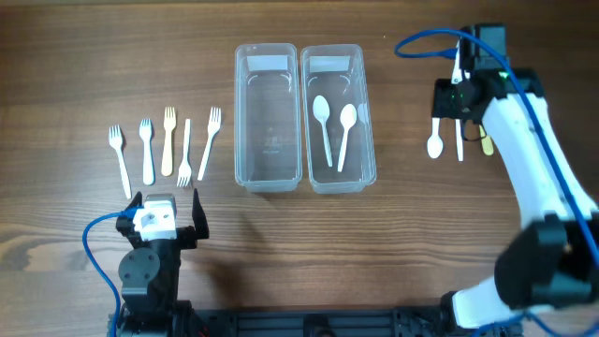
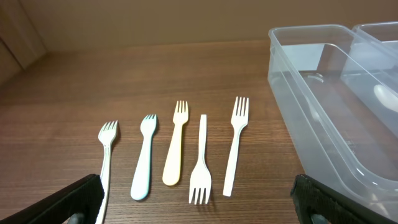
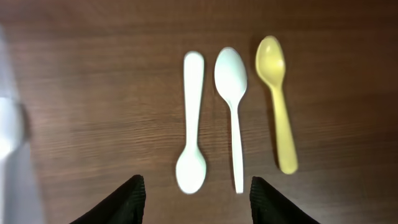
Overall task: Pack container
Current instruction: 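Place the white spoon into the right container and open, then grasp the next white spoon with the right gripper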
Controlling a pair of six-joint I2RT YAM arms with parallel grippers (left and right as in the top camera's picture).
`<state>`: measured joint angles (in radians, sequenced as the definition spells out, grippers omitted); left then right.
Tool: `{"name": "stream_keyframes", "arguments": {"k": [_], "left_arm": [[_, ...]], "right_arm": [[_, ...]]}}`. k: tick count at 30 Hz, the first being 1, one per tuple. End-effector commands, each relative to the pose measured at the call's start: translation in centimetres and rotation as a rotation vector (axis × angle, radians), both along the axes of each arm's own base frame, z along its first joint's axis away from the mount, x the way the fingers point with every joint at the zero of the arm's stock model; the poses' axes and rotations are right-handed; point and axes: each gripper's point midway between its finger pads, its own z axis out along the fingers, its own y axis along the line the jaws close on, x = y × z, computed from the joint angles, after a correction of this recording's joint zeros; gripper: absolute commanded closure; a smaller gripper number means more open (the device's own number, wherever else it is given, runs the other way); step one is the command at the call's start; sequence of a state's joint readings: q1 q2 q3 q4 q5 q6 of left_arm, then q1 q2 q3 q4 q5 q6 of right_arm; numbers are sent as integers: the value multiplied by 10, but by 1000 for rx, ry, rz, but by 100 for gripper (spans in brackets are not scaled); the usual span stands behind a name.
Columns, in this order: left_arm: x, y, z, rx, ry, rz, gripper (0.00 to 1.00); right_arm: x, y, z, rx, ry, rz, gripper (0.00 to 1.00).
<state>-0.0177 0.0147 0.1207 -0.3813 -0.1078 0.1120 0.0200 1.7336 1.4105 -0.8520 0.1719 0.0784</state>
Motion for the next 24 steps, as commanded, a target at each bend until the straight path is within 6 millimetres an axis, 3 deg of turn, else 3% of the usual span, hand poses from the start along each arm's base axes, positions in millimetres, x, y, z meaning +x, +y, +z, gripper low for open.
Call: {"name": "stream_keyframes", "arguments": {"k": [1, 6, 12, 15, 24], "left_arm": [[0, -1, -1, 12, 0, -8, 0], [0, -1, -1, 11, 0, -7, 0], [0, -1, -1, 12, 0, -8, 0], [0, -1, -1, 11, 0, -7, 0], [0, -1, -1, 12, 0, -8, 0]], "right_arm": [[1, 0, -50, 8, 113, 21, 47], [0, 0, -99, 7, 216, 22, 47], [-6, 0, -137, 9, 296, 18, 48], [-8, 0, -145, 9, 314, 18, 49], [-14, 2, -149, 34, 332, -21, 89]]}}
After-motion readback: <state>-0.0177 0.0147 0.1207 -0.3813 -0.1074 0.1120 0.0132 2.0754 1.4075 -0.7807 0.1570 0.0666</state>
